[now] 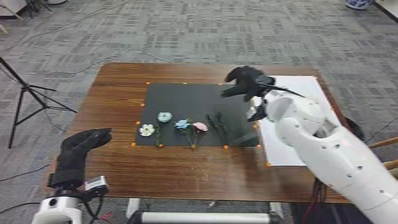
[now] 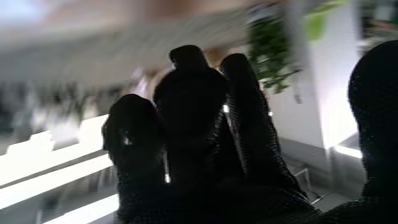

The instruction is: Arrange flowers

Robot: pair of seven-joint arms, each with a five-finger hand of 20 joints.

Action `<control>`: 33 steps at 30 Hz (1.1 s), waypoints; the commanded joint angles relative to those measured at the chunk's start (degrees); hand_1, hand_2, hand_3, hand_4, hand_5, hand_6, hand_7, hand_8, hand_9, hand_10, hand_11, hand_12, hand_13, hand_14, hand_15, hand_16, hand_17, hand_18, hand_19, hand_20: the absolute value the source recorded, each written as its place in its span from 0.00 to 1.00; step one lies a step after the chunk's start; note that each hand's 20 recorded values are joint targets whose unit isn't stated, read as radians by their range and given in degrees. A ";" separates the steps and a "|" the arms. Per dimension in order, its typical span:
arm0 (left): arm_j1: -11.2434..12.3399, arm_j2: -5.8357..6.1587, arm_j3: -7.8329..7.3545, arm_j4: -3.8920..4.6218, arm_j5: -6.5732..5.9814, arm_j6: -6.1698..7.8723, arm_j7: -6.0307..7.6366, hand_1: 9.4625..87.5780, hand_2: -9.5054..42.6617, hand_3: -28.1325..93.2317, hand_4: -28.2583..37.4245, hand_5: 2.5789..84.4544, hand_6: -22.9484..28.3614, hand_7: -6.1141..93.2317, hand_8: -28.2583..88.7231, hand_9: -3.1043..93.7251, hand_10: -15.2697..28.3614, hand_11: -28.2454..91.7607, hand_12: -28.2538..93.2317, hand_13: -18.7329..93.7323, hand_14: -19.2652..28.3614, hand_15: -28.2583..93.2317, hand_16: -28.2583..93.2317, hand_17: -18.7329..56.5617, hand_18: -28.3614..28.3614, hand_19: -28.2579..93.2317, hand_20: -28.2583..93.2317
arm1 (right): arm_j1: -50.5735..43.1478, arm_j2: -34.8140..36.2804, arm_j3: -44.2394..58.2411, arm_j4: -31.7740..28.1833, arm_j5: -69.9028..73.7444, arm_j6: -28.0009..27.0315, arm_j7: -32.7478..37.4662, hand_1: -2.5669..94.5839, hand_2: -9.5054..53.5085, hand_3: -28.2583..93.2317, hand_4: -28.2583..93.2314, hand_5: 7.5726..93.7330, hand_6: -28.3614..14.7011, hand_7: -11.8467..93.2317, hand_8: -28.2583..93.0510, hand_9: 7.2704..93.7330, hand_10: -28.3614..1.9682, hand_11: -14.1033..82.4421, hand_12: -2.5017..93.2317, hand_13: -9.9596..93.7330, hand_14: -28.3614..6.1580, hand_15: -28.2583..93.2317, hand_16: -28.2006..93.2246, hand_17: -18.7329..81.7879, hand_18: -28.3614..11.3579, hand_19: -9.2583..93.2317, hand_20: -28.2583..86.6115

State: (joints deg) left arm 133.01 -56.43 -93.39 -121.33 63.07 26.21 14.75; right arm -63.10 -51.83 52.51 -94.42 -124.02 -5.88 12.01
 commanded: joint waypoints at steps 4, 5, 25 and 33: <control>1.34 -0.64 -0.16 -0.79 1.05 0.57 -0.55 0.27 0.14 0.80 0.12 0.66 0.44 0.30 0.16 0.61 0.67 0.46 0.36 0.55 0.78 0.49 0.24 0.30 0.76 0.37 0.41 | -3.59 8.77 11.56 8.14 -8.64 -7.75 5.30 0.28 0.00 0.72 0.11 0.39 0.52 0.18 0.21 0.47 0.30 0.21 0.23 0.82 0.53 0.76 0.51 0.69 0.21 1.00 0.74; 1.27 -0.60 -0.04 -0.79 1.08 0.67 -0.54 0.27 0.14 0.80 0.12 0.66 0.44 0.30 0.16 0.61 0.67 0.46 0.36 0.55 0.78 0.49 0.24 0.30 0.76 0.37 0.41 | -3.62 8.33 11.83 9.09 -9.62 -7.80 4.81 0.28 0.00 0.73 0.11 0.39 0.52 0.18 0.21 0.46 0.30 0.21 0.23 0.82 0.53 0.76 0.51 0.69 0.21 1.00 0.74; 1.57 -1.22 0.12 -1.10 1.03 0.73 -0.92 0.27 0.13 0.79 0.12 0.66 0.44 0.30 0.16 0.60 0.67 0.46 0.36 0.55 0.79 0.49 0.24 0.30 0.77 0.37 0.41 | -9.98 6.28 8.79 16.41 -14.69 1.38 5.72 0.54 0.00 0.74 0.08 0.66 0.61 0.28 0.23 0.79 0.53 0.32 0.25 0.92 0.70 0.79 0.50 0.81 0.32 1.00 0.81; 2.28 -1.03 -0.64 -1.41 0.70 1.06 -0.73 0.27 0.14 0.79 0.12 0.66 0.44 0.30 0.16 0.60 0.67 0.46 0.36 0.55 0.79 0.49 0.24 0.30 0.77 0.37 0.41 | -6.53 10.11 5.69 8.54 -7.39 11.90 5.12 0.67 0.03 0.67 0.09 0.81 0.61 0.29 0.32 0.94 0.61 0.25 0.36 0.96 0.74 0.78 0.50 0.83 0.33 1.00 0.81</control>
State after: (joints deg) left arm 134.37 -57.11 -93.24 -122.02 64.19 26.55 14.27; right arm -71.17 -44.79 60.64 -79.02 -136.91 -0.70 17.70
